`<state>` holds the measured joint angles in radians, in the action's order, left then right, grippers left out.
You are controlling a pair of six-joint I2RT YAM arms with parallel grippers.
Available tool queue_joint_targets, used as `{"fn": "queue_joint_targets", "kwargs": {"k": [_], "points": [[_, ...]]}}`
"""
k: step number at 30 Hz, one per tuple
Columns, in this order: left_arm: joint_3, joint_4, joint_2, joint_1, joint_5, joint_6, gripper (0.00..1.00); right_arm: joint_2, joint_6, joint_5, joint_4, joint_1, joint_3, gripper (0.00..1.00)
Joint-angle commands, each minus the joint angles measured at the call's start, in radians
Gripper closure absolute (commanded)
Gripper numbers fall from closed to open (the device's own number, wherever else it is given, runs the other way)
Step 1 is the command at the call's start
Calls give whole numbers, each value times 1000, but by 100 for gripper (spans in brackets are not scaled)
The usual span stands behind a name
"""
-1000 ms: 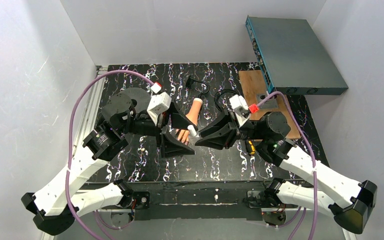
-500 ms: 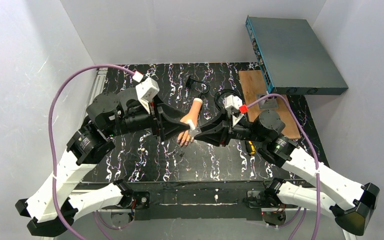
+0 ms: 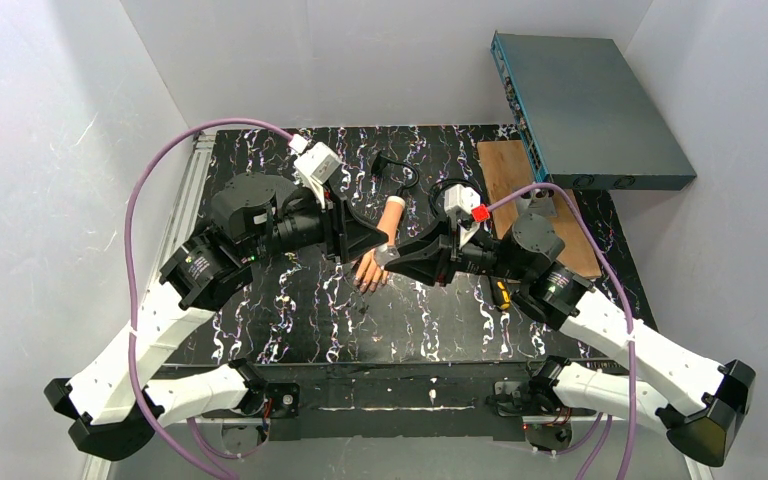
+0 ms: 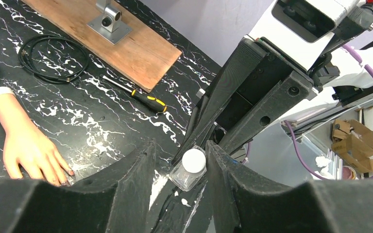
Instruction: Paint the nails
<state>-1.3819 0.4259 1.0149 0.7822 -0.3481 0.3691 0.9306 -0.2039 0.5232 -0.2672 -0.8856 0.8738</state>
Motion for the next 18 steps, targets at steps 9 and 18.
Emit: {"fn": "queue_joint_targets", "kwargs": {"k": [9, 18], "points": [[53, -30, -21, 2, -14, 51, 69, 3, 23, -32, -41, 2, 62, 99], [68, -40, -18, 3, -37, 53, 100, 8, 5, -32, -63, 2, 60, 99]]}}
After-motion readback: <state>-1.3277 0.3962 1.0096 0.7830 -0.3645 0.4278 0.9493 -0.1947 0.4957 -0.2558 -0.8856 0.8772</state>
